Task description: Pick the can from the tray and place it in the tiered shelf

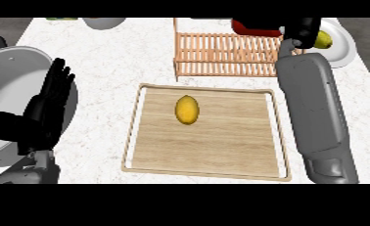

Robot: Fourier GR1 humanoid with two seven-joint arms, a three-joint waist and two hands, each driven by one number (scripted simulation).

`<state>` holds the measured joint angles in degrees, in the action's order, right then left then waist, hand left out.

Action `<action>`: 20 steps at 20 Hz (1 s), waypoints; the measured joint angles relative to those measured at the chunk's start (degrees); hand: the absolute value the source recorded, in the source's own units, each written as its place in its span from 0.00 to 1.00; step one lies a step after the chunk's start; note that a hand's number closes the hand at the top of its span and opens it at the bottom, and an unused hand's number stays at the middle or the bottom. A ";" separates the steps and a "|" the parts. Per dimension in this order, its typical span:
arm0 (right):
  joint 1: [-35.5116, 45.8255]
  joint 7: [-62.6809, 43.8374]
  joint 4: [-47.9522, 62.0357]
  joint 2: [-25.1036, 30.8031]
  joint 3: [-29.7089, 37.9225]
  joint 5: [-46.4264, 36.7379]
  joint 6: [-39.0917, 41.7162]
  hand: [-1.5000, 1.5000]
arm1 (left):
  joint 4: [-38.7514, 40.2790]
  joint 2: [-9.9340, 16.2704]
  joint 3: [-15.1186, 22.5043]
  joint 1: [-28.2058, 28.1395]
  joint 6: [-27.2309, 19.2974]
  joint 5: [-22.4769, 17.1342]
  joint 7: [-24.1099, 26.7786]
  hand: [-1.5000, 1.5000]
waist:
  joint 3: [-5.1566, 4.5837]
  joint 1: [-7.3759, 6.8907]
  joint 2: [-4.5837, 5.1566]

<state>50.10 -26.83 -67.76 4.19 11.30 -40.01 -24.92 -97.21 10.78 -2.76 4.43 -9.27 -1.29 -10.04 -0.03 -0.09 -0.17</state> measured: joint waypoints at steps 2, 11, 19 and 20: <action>-0.44 -2.84 -3.34 1.25 0.65 -0.10 0.35 0.00 | -1.00 -0.22 0.45 -1.12 -0.05 0.53 -0.04 0.50 | 0.01 0.14 -0.05; -11.99 -15.19 -24.90 8.67 6.21 4.03 8.79 0.00 | -0.90 -0.63 -0.49 -1.82 -0.23 0.71 0.54 0.50 | 0.02 1.26 -0.27; -27.08 -17.67 -43.58 14.33 14.68 18.13 19.84 0.00 | 1.32 -0.45 -1.71 0.03 0.47 0.56 1.04 0.50 | 0.03 1.09 -0.11; -28.83 -16.47 -44.11 14.97 16.63 20.62 20.90 0.00 | 0.62 -0.76 -1.22 -0.39 0.45 0.83 1.01 0.50 | 0.03 1.02 -0.10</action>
<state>21.26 -43.31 -111.87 19.16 27.93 -19.39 -4.02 -96.58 10.02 -3.98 4.03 -8.82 -0.46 -9.03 0.00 0.93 -0.27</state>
